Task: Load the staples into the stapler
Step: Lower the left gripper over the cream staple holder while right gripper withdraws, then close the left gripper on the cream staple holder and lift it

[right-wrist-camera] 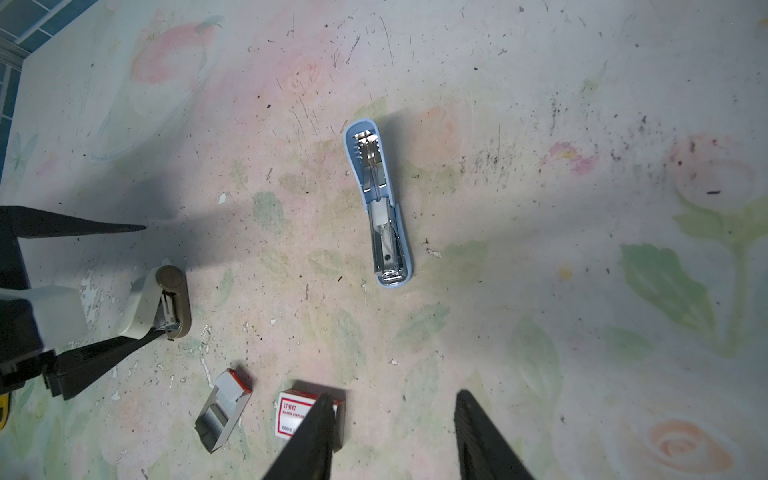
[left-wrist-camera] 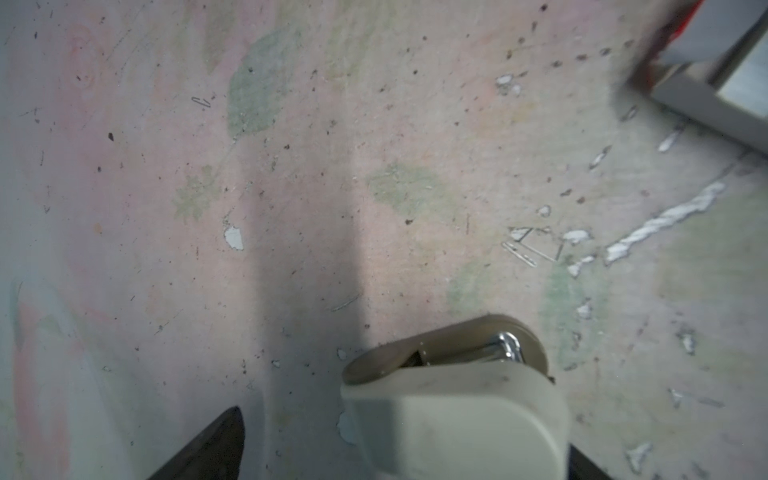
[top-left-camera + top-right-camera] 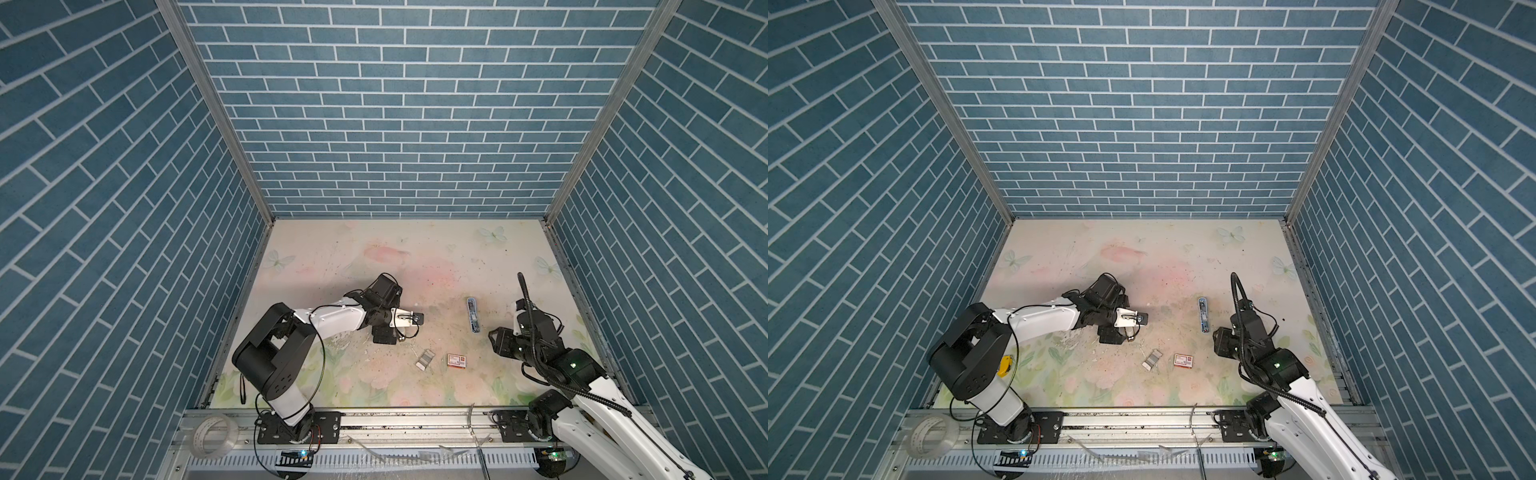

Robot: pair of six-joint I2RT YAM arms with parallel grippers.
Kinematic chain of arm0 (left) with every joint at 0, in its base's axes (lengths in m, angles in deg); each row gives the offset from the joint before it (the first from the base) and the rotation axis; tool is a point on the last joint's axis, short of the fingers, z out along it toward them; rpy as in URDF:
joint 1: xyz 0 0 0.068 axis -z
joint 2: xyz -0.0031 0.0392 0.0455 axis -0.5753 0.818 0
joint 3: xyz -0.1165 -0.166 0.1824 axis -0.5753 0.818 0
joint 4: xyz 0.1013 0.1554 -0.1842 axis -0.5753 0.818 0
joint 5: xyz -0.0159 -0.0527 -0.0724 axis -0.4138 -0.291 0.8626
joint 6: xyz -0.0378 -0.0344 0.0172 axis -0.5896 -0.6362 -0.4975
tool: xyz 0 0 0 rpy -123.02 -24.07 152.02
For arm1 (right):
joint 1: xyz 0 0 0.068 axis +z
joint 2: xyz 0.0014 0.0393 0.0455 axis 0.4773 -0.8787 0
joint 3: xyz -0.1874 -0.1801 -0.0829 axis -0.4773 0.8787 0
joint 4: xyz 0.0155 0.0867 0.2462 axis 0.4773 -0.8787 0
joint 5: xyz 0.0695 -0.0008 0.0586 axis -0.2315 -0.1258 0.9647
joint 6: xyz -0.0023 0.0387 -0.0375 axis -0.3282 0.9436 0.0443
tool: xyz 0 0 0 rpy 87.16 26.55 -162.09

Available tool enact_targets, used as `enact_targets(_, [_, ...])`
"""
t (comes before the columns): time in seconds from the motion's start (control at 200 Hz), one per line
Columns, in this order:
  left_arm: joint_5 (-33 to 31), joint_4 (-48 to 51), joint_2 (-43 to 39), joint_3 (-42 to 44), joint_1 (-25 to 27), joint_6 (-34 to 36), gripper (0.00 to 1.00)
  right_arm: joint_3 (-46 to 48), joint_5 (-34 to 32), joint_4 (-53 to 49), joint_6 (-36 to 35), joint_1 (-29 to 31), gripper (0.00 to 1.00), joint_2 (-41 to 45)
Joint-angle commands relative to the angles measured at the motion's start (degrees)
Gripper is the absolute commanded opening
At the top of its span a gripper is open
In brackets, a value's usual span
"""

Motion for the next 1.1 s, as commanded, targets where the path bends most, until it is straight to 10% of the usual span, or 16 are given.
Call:
enact_targets(0.0, [0.38, 1.49, -0.76, 1.31, 1.37, -1.11, 1.00, 0.73, 0.05, 0.88, 0.30, -0.04, 0.48, -0.31])
enact_targets(1.095, [-1.62, 5.12, 6.18, -8.28, 5.11, -3.48, 1.00, 2.19, 0.38, 0.31, 1.02, -0.04, 0.48, 1.99])
